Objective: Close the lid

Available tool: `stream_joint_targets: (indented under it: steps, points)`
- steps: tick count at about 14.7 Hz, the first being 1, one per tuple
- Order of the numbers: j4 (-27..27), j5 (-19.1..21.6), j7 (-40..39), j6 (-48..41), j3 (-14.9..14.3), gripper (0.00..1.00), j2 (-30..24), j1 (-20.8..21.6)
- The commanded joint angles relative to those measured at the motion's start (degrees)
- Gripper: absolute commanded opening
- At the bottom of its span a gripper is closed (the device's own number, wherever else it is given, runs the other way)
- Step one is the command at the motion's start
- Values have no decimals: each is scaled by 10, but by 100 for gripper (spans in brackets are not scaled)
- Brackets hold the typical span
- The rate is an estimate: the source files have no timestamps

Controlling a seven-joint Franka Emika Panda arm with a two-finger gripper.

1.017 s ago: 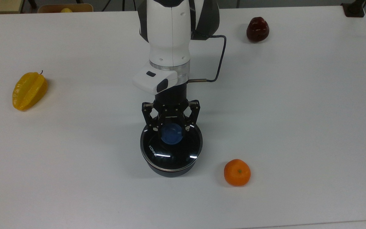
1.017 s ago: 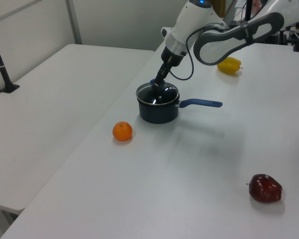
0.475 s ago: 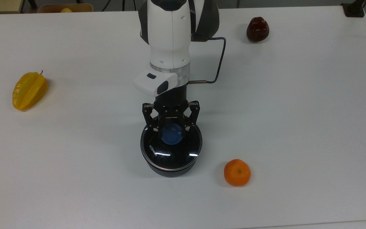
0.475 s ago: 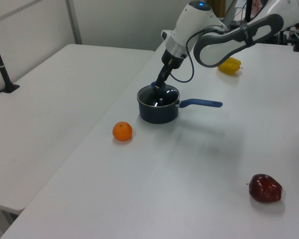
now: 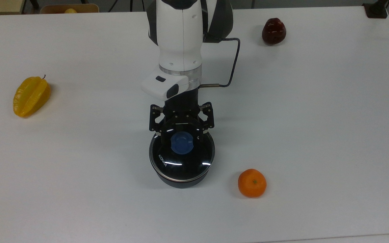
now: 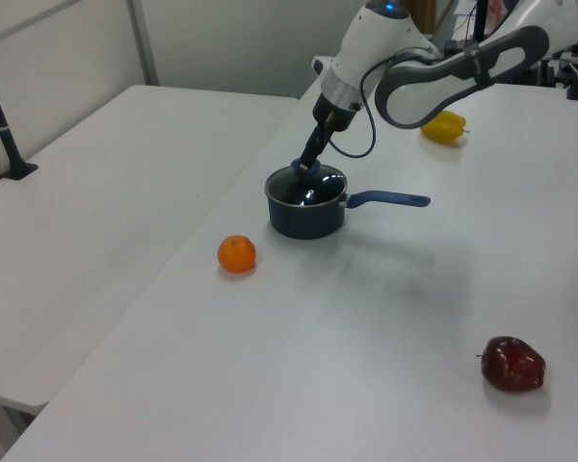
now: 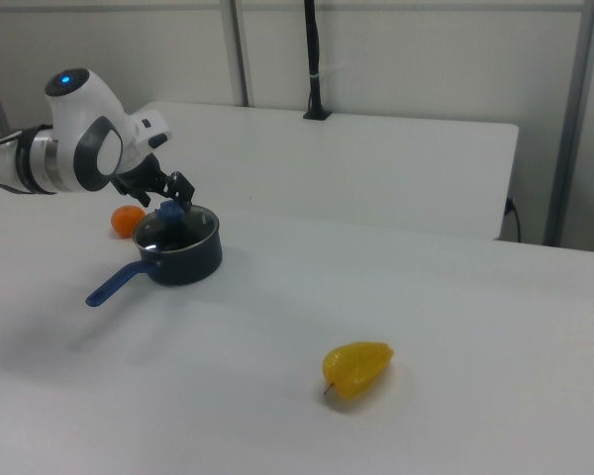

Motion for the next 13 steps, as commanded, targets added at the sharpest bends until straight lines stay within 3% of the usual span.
stream_joint_targets:
  steps: [1,8,13]
  points:
    - [-61,-10,32,-87,-8,100,-97,4]
    - [-80,-4,41,-385,-8,100,-235,4]
    - [-129,29,41,-452,-9,100,-308,-17]
